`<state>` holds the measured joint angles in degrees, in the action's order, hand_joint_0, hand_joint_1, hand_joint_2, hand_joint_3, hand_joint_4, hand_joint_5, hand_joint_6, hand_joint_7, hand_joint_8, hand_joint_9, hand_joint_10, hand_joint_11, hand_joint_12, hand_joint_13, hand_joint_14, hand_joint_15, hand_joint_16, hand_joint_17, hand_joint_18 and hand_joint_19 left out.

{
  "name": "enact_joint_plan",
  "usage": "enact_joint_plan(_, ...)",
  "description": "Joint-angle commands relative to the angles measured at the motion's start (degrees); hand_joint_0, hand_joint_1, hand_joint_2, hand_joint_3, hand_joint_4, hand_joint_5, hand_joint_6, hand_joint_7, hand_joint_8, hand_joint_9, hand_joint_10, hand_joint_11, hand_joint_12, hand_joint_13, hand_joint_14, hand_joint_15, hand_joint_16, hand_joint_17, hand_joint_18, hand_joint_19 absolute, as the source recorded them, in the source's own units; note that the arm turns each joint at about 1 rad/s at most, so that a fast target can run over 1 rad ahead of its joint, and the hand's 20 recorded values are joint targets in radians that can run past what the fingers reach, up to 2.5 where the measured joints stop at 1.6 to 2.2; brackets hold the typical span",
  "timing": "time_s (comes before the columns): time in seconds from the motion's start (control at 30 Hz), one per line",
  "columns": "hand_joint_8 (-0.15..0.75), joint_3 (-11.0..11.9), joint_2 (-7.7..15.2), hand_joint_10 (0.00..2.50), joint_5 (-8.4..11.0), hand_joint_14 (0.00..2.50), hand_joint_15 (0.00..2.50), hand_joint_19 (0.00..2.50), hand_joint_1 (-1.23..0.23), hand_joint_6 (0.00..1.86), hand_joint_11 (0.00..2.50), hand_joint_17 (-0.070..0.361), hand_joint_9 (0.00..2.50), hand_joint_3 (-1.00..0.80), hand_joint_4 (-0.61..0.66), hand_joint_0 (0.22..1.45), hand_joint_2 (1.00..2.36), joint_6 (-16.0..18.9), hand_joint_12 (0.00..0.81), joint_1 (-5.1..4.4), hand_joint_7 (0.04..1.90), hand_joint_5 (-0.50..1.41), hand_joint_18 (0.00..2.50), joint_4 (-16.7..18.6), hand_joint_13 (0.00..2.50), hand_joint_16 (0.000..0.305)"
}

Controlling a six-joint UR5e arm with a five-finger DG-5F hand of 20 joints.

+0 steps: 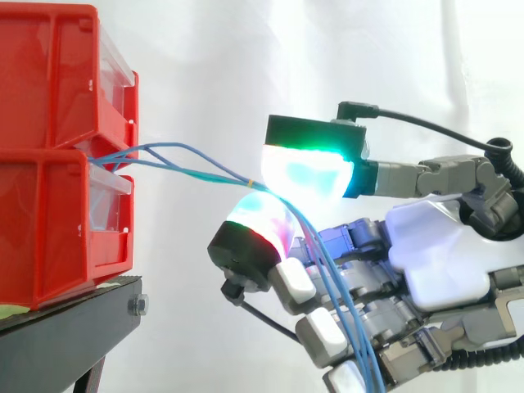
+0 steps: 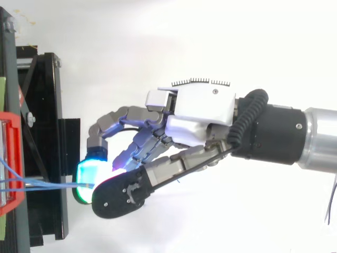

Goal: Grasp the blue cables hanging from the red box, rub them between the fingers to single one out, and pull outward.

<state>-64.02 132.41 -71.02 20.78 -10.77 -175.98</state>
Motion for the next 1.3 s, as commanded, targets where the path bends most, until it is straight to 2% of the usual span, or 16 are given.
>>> enact_joint_plan(0.0,0.254,-0.06,-0.75,0.01,-0.09,0.02,0.71,0.70,-0.70,0.89,0.65,0.117,0.92,-0.11,0.04,0.58,1.02,-1.27,0.384,0.49,1.07,-0.18,0.72,-0.85,0.91,0.052)
enact_joint_plan(0.2,0.241,0.03,-1.37,0.02,-0.17,0.02,0.71,0.73,-0.60,0.84,0.57,0.119,0.97,-0.19,0.05,0.56,1.02,-2.67,0.385,0.58,1.09,-0.14,0.71,-2.09,0.91,0.053)
enact_joint_plan(0.47,0.235,-0.06,-1.37,0.02,-0.17,0.02,0.71,0.73,-0.56,0.77,0.57,0.119,0.99,-0.21,0.07,0.56,1.02,-3.11,0.390,0.49,1.13,-0.11,0.70,-1.91,0.92,0.053)
enact_joint_plan(0.6,0.248,-0.06,-1.28,0.02,-0.09,0.02,0.71,0.72,-0.60,0.77,0.60,0.120,0.99,-0.22,0.09,0.56,1.02,-3.11,0.390,0.49,1.16,-0.12,0.71,-2.00,0.93,0.053)
enact_joint_plan(0.7,0.258,0.03,-1.37,0.02,-0.09,0.02,0.71,0.71,-0.65,0.81,0.62,0.120,1.00,-0.28,0.11,0.56,1.02,-3.11,0.394,0.49,1.12,-0.14,0.72,-2.00,0.93,0.054)
enact_joint_plan(1.1,0.277,-0.06,-1.37,0.02,-0.09,0.02,0.71,0.71,-0.63,0.81,0.62,0.129,0.99,-0.50,0.13,0.50,1.00,-3.11,0.414,0.31,1.07,-0.14,0.74,-2.00,0.94,0.057)
enact_joint_plan(1.27,0.284,-0.06,-1.37,0.02,-0.09,0.02,0.71,0.71,-0.66,0.82,0.62,0.132,0.98,-0.50,0.14,0.49,1.00,-3.11,0.420,0.31,1.08,-0.14,0.75,-2.00,0.95,0.058)
